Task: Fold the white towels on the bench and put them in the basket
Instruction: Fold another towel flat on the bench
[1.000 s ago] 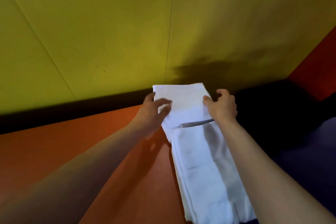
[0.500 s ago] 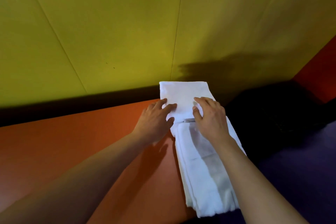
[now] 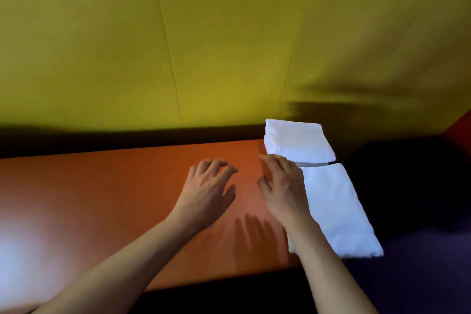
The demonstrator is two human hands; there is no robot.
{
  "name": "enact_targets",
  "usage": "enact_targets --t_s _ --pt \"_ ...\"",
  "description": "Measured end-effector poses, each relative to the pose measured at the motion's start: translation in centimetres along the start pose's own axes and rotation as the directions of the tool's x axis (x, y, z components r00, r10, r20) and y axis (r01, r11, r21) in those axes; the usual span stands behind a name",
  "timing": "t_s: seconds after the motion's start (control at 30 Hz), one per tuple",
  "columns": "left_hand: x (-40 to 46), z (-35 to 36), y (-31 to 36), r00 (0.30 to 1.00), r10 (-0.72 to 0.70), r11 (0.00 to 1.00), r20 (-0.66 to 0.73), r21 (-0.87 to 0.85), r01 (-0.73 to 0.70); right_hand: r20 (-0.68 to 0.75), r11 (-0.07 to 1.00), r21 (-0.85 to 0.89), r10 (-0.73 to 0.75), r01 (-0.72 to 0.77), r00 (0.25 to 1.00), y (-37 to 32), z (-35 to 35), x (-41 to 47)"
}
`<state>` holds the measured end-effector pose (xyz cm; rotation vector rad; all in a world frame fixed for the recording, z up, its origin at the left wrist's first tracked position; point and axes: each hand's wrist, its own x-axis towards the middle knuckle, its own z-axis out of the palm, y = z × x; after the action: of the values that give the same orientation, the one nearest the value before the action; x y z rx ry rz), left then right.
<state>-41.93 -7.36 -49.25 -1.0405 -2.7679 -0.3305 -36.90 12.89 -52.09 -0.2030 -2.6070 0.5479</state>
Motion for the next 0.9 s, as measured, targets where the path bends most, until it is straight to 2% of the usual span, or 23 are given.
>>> enact_targets --t_s 0.17,0.47,0.77,0.9 --pt "-4.9 -3.7 -2.9 0.997 -0.064 0.998 -0.046 0.021 0.065 0.023 0.996 0.078 -0.040 0.038 0.999 -5.9 1.0 -1.5" --pt "-12.7 -9.7 -11.1 0.961 -0.220 0.973 -0.167 0.027 0.227 0.106 0.978 0.075 -0.200 0.192 0.974 -17.5 3.5 -1.0" --pt "-23.3 -12.9 -21.8 0.883 -0.427 0.898 -0.194 0.021 0.439 0.214 0.936 0.162 -0.343 0.313 0.915 -31.9 9.8 -1.6" --pt "-27.6 -13.4 -26.9 0.828 -0.516 0.848 -0.219 0.006 0.530 0.285 0.915 0.193 -0.397 0.354 0.872 -38.5 13.4 -2.0"
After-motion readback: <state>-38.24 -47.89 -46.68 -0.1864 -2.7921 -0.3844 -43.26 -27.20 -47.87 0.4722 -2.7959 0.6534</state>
